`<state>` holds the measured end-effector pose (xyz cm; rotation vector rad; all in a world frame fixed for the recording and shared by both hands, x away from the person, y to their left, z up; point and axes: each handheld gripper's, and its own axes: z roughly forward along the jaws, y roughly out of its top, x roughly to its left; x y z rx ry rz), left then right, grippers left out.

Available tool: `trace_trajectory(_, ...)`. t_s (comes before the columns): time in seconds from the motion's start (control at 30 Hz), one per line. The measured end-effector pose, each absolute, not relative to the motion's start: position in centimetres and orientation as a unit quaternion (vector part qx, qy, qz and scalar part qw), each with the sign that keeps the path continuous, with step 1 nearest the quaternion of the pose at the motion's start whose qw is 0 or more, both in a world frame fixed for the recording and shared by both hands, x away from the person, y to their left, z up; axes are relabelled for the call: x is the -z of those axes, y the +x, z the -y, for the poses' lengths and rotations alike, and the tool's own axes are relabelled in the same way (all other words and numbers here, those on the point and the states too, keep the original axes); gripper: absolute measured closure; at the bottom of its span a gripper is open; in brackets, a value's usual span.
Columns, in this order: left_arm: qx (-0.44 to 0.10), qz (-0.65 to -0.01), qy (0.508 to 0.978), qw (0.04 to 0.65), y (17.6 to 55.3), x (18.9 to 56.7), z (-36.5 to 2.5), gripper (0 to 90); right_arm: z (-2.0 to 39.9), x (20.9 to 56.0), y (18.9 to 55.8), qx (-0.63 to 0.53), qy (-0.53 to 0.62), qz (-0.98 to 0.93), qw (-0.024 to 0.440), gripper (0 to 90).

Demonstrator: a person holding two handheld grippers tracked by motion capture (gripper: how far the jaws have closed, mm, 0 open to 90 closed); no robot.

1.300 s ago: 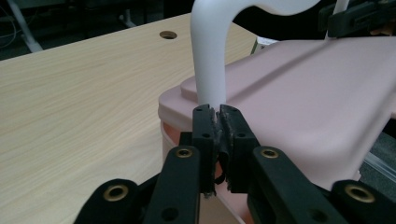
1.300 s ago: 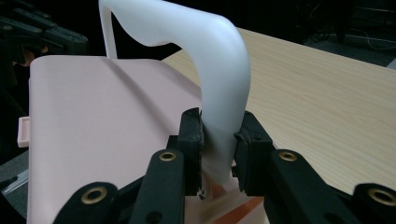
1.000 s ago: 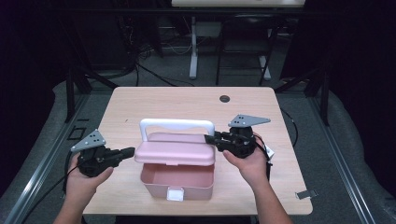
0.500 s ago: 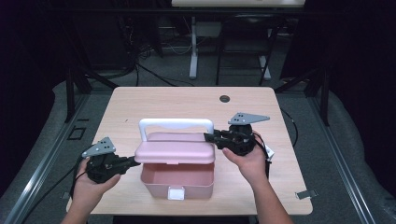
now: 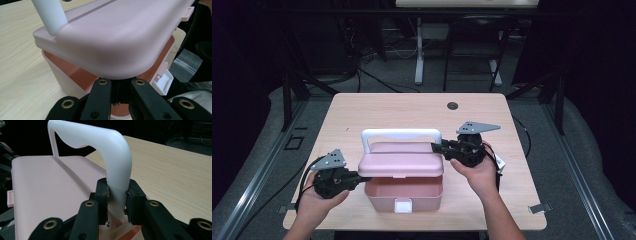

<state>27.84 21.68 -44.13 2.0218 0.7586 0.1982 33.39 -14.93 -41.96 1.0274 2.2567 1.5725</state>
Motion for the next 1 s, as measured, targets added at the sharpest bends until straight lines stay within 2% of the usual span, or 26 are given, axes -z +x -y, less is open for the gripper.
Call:
trace_trajectory(0.23,-0.084,-0.305,0.824,0.471,28.1,43.5,-21.6,89.6,15.7,41.7,32.7,-0.539,0.356,-0.754,0.120,69.8)
trace_trajectory(0.47,-0.092,-0.297,0.820,0.480,28.6,42.7,-21.6,89.6,16.9,41.0,31.3,-0.545,0.364,-0.741,0.147,70.7)
trace_trajectory(0.73,-0.100,-0.291,0.814,0.492,29.3,41.5,-21.5,89.6,18.1,40.7,29.1,-0.530,0.372,-0.742,0.173,83.8)
trace_trajectory(1.0,-0.103,-0.292,0.811,0.496,30.0,40.8,-21.5,89.7,18.2,41.0,27.7,-0.510,0.384,-0.750,0.175,87.3)
